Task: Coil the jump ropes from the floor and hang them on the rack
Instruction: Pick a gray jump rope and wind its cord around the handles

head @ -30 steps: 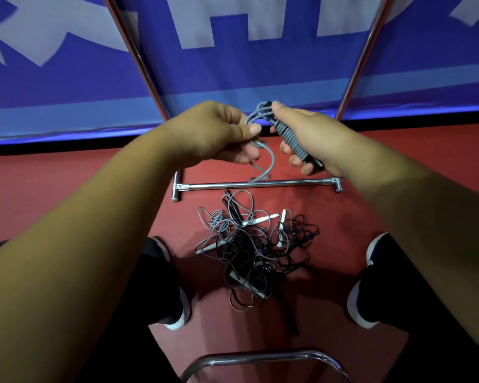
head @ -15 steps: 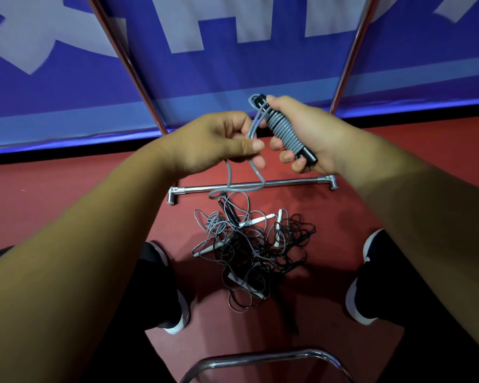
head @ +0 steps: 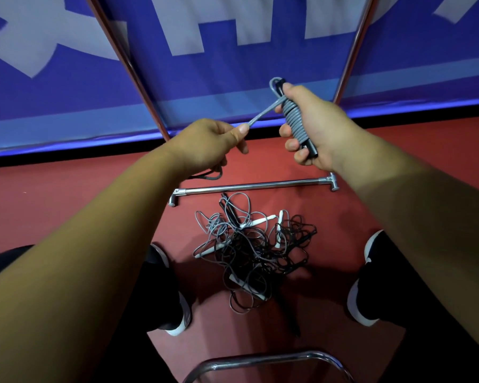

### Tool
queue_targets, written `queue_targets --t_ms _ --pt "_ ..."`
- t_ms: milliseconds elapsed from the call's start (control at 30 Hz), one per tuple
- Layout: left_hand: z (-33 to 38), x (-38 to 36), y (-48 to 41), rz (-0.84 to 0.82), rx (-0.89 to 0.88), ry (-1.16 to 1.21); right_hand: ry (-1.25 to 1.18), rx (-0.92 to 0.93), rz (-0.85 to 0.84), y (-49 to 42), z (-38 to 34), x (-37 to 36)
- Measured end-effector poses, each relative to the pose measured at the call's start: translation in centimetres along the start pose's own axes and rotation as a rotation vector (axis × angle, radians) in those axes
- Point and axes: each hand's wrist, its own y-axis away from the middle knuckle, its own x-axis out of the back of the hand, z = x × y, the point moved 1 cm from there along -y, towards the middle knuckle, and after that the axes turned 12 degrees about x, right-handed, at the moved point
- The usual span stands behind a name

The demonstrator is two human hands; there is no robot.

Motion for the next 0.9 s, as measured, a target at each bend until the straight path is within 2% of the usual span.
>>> queue_targets --t_ms 100,133,233,300,400,533,600,667,733,800,900 --pt "0.0 0.2 -0.3 0.042 0.059 0.100 -0.044 0.000 0.052 -0.1 0.1 0.2" --pt "0.1 0.3 -0.3 0.034 0.081 0.223 -0.058 0.001 0.070 -0.2 0.0 0.3" --pt "0.9 0.6 -0.3 -0.082 0.107 0.800 -0.087 0.002 0.087 -0.3 -0.1 0.6" --pt "1.6 1.2 0.2 -0.180 0.066 0.983 -0.094 -0.004 0.077 -0.3 -0.1 0.6" --pt "1.9 1.8 1.1 -0.343 -0.079 0.845 -0.127 -0.019 0.066 -0.4 -0.1 0.9" --pt "0.9 1.7 0.9 -0.356 -0.187 0.473 -0.172 -0.041 0.087 -0.6 -0.4 1.8" --pt "0.3 2.0 0.8 -0.318 -0.193 0.224 -0.161 -0.058 0.063 -0.6 -0.3 2.1" --pt "0.0 2.5 0.9 -0.221 -0.198 -0.118 -0.122 -0.084 0.017 -0.4 0.0 1.8" --pt "-0.4 2.4 0.5 -0.117 -0.141 -0.344 -0.115 -0.112 -0.044 -0.3 0.2 1.4" --pt "-1.2 2.1 -0.5 -0.034 -0.062 -0.427 -0.120 -0.134 -0.127 0.0 0.2 0.9" --pt "-2.2 1.7 -1.2 -0.026 0.037 -0.413 -0.112 -0.149 -0.274 0.6 -0.4 0.3"
